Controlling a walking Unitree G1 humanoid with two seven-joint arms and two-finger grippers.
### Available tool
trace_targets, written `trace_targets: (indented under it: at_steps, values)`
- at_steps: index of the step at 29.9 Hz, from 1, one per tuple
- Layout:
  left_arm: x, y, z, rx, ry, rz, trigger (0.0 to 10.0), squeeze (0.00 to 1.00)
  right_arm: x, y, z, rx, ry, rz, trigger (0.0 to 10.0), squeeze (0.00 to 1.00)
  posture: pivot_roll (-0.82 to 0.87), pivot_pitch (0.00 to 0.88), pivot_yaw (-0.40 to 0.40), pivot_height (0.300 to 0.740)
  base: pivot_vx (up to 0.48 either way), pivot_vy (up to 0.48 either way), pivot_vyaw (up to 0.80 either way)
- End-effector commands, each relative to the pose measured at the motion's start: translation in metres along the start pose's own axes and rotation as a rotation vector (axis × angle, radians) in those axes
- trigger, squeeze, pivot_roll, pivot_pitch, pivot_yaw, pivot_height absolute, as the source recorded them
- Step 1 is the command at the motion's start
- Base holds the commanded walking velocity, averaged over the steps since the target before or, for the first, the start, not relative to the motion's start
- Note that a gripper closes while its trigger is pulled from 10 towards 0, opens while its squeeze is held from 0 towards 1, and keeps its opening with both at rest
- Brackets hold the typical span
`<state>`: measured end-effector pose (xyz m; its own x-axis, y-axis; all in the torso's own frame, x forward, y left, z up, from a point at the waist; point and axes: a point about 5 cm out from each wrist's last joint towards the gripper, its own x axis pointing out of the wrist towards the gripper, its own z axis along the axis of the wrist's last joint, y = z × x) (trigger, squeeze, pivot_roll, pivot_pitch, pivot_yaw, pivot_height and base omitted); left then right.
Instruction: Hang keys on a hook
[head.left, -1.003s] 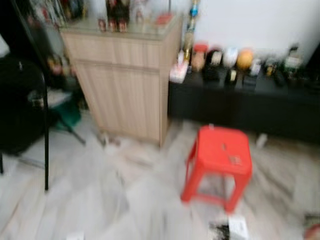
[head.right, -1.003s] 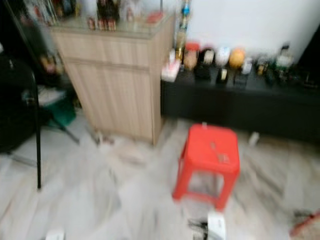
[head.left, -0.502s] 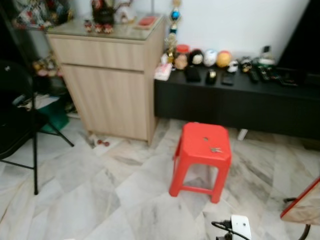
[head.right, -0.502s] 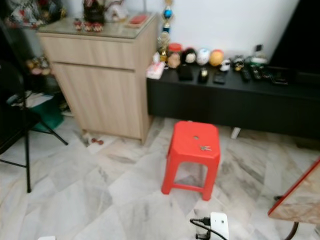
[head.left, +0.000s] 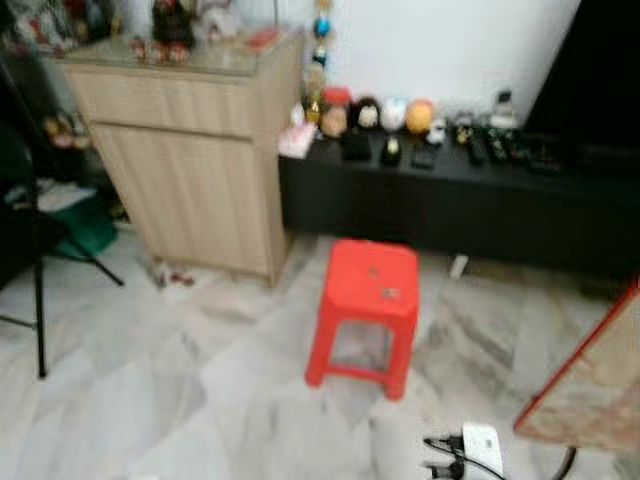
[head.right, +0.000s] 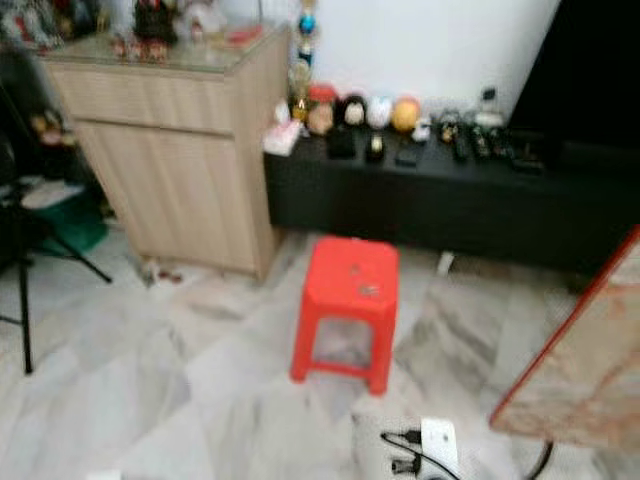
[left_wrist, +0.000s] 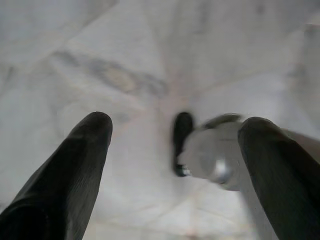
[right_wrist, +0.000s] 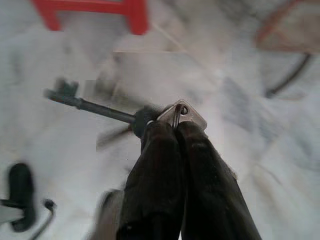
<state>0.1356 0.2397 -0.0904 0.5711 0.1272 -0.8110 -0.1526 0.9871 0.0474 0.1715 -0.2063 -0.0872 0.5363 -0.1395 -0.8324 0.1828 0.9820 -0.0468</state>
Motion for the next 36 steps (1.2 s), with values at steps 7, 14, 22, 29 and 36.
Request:
trace_targets:
  at_steps: [7, 14, 22, 29, 36]
  values:
    - [-0.002, 0.007, -0.003, 0.016, 0.008, 0.017, 10.0, 0.00, 0.001, 0.011, 0.007, 0.044, -0.026, 0.004, 10.0, 0.00, 0.14, 0.000, -0.010, 0.740, 0.000, -0.480, 0.00]
    - [-0.003, 0.013, -0.003, 0.013, 0.009, 0.024, 10.0, 0.00, 0.002, 0.011, 0.013, 0.064, -0.049, -0.004, 10.0, 0.00, 0.14, 0.000, -0.005, 0.740, 0.000, -0.069, 0.00]
    - [-0.005, 0.025, -0.002, 0.014, 0.009, 0.039, 10.0, 0.00, 0.002, 0.010, 0.021, 0.143, -0.076, -0.021, 10.0, 0.00, 0.13, 0.000, 0.006, 0.740, 0.000, -0.360, 0.00]
    - [0.000, 0.015, 0.009, 0.020, -0.004, 0.033, 10.0, 0.00, 0.003, 0.010, 0.032, 0.182, -0.101, -0.035, 10.0, 0.00, 0.14, 0.000, -0.001, 0.740, 0.000, -0.480, -0.33]
    - [0.001, 0.008, 0.010, 0.011, -0.019, 0.029, 10.0, 0.00, 0.004, 0.012, 0.041, 0.176, -0.137, -0.023, 10.0, 0.00, 0.14, 0.000, -0.009, 0.740, 0.000, -0.480, -0.52]
